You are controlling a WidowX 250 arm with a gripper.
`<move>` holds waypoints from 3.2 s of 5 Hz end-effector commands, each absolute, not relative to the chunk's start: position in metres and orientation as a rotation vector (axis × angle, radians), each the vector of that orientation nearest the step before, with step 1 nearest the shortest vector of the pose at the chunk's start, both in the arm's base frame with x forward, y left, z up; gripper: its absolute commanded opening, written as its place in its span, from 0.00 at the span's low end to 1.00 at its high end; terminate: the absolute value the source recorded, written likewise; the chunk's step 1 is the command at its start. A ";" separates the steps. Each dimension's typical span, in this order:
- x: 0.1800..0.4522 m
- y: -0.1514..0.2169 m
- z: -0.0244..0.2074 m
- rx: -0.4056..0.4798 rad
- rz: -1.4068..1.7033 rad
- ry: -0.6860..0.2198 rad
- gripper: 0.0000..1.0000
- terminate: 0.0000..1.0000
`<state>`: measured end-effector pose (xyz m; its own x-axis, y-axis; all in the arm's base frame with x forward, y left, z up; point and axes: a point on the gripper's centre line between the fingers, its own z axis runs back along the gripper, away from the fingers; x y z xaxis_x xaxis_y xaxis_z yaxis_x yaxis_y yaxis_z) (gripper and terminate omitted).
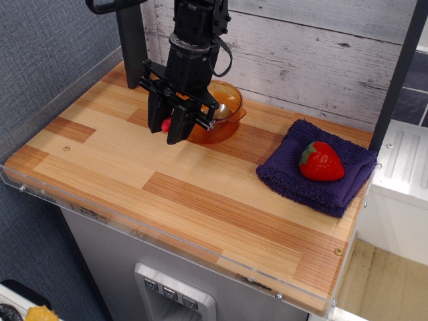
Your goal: Move the handle of the red spoon into the corner opposite the strawberry.
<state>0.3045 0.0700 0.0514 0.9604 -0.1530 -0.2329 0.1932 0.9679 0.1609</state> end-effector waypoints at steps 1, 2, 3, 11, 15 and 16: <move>0.316 0.073 0.085 0.201 -0.155 0.144 0.00 0.00; 0.316 0.072 0.094 0.198 -0.143 0.137 0.00 0.00; 0.315 0.068 0.104 0.200 -0.134 0.132 0.00 0.00; 0.255 0.161 0.103 0.243 0.166 0.043 0.00 0.00; 0.240 0.185 0.051 0.198 0.141 0.074 0.00 0.00; 0.233 0.190 0.038 0.166 0.167 0.098 0.00 0.00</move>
